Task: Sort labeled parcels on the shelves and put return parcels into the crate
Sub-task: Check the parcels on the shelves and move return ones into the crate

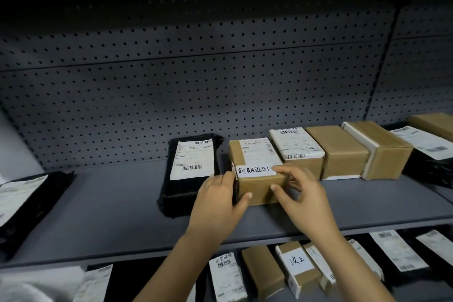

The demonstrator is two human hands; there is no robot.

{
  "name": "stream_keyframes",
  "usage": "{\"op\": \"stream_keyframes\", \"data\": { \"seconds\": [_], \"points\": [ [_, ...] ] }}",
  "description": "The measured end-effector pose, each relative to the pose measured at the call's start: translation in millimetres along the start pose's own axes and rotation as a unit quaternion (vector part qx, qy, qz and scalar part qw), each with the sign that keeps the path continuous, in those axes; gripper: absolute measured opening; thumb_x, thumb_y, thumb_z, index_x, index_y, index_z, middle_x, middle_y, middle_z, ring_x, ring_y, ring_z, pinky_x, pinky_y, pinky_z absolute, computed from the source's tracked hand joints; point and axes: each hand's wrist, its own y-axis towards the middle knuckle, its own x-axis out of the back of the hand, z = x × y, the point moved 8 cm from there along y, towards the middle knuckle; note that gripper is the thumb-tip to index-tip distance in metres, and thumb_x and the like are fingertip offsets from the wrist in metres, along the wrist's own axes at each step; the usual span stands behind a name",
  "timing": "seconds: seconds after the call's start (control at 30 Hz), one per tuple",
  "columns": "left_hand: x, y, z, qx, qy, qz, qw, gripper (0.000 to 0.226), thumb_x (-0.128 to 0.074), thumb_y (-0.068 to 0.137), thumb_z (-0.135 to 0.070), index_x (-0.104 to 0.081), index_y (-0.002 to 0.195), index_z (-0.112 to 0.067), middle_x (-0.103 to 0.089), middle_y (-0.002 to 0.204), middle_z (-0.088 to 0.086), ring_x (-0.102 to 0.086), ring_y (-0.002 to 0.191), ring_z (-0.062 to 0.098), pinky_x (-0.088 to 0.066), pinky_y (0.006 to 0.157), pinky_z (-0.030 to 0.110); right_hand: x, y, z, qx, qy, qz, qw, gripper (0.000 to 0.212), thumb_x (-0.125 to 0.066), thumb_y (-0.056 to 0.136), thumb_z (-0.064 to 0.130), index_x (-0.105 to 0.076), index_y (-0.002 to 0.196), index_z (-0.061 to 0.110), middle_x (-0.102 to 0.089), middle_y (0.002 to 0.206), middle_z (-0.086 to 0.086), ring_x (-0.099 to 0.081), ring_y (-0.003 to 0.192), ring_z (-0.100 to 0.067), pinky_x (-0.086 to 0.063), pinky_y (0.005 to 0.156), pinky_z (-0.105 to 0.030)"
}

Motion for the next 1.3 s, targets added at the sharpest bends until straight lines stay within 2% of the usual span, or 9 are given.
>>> {"op": "stream_keyframes", "data": {
  "seconds": [0.23,0.43,0.57,0.63,0.7,0.83,0.93,1.07,1.3],
  "points": [
    [8.4,1.2,3.4,0.038,-0.042,-0.019,0.998,0.065,-0.048,0.092,-0.055,-0.037,0.144,-0.017,-0.057,0.129,-0.002,-0.045,0.125,0.019,-0.036,0.106,0.035,-2.3,-0.4,-10.5,-0.158,0.083,-0.001,0.984,0.034,-0.063,0.091,0.037,-0.057,0.122,0.025,-0.061,0.109,0.018,-0.056,0.094,0.01,-0.042,0.074,-0.003],
    [-0.5,6.1,-1.0,0.027,0.016,0.029,0.999,0.068,-0.041,0.096,-0.055,-0.027,0.15,-0.016,-0.057,0.128,-0.001,-0.039,0.128,0.016,-0.011,0.118,0.031,-19.3,-2.3,-17.2,-0.233,0.075,0.086,0.966,0.047,-0.045,0.094,0.058,-0.057,0.13,0.031,-0.059,0.119,0.015,-0.05,0.111,-0.004,-0.034,0.091,-0.025],
    [2.6,5.1,1.4,0.022,-0.024,-0.009,0.999,0.063,-0.046,0.096,-0.049,-0.029,0.148,-0.016,-0.053,0.134,-0.001,-0.041,0.128,0.017,-0.022,0.114,0.031,-23.1,-4.8,-18.4,-0.264,0.126,0.088,0.952,0.048,-0.05,0.086,0.067,-0.059,0.124,0.039,-0.059,0.125,0.017,-0.052,0.119,-0.007,-0.042,0.106,-0.038],
    [11.3,2.7,-2.1,-0.003,-0.069,-0.049,0.996,0.063,-0.05,0.096,-0.045,-0.028,0.148,-0.018,-0.047,0.141,-0.002,-0.039,0.131,0.016,-0.027,0.111,0.029,-24.3,-3.4,-13.7,-0.268,0.189,0.078,0.941,0.038,-0.056,0.086,0.06,-0.063,0.116,0.038,-0.062,0.121,0.015,-0.056,0.117,-0.009,-0.045,0.105,-0.039],
    [22.6,1.3,-7.0,-0.037,-0.099,-0.093,0.99,0.063,-0.052,0.096,-0.042,-0.028,0.149,-0.019,-0.043,0.144,-0.004,-0.038,0.133,0.014,-0.032,0.112,0.033,-23.2,0.1,-4.2,-0.265,0.259,0.065,0.927,0.025,-0.063,0.086,0.047,-0.064,0.109,0.036,-0.066,0.115,0.01,-0.062,0.111,-0.011,-0.048,0.1,-0.034],
    [47.1,2.2,-15.9,-0.096,-0.124,-0.158,0.975,0.063,-0.05,0.095,-0.045,-0.029,0.149,-0.021,-0.041,0.144,-0.006,-0.037,0.135,0.01,-0.04,0.107,0.04,-12.6,11.4,19.3,-0.2,0.365,0.032,0.909,0.043,-0.072,0.072,0.035,-0.064,0.114,0.031,-0.07,0.117,0.0,-0.066,0.109,-0.016,-0.049,0.097,-0.033],
    [68.4,1.2,-25.0,-0.133,-0.137,-0.202,0.961,0.063,-0.054,0.092,-0.042,-0.028,0.147,-0.024,-0.04,0.146,-0.005,-0.036,0.136,0.007,-0.037,0.109,0.031,-2.9,19.6,38.2,-0.14,0.408,0.015,0.902,0.047,-0.073,0.071,0.028,-0.06,0.116,0.024,-0.072,0.112,-0.004,-0.066,0.11,-0.017,-0.047,0.098,-0.032],
    [85.3,-1.0,-32.7,-0.151,-0.147,-0.234,0.949,0.067,-0.06,0.089,-0.036,-0.028,0.146,-0.026,-0.04,0.144,-0.004,-0.037,0.134,0.004,-0.033,0.106,0.013,6.8,27.5,55.0,-0.079,0.402,0.036,0.911,0.067,-0.088,0.056,0.044,-0.06,0.116,0.03,-0.071,0.115,-0.005,-0.063,0.115,-0.02,-0.046,0.099,-0.03],
    [87.6,-2.6,-37.3,-0.148,-0.124,-0.254,0.948,0.073,-0.074,0.085,-0.022,-0.031,0.144,-0.022,-0.046,0.141,0.0,-0.041,0.13,0.008,-0.03,0.104,0.008,20.1,30.4,60.8,-0.041,0.379,0.038,0.924,0.052,-0.083,0.065,0.037,-0.062,0.112,0.037,-0.069,0.119,-0.006,-0.062,0.116,-0.022,-0.044,0.104,-0.036]
  ]
}}
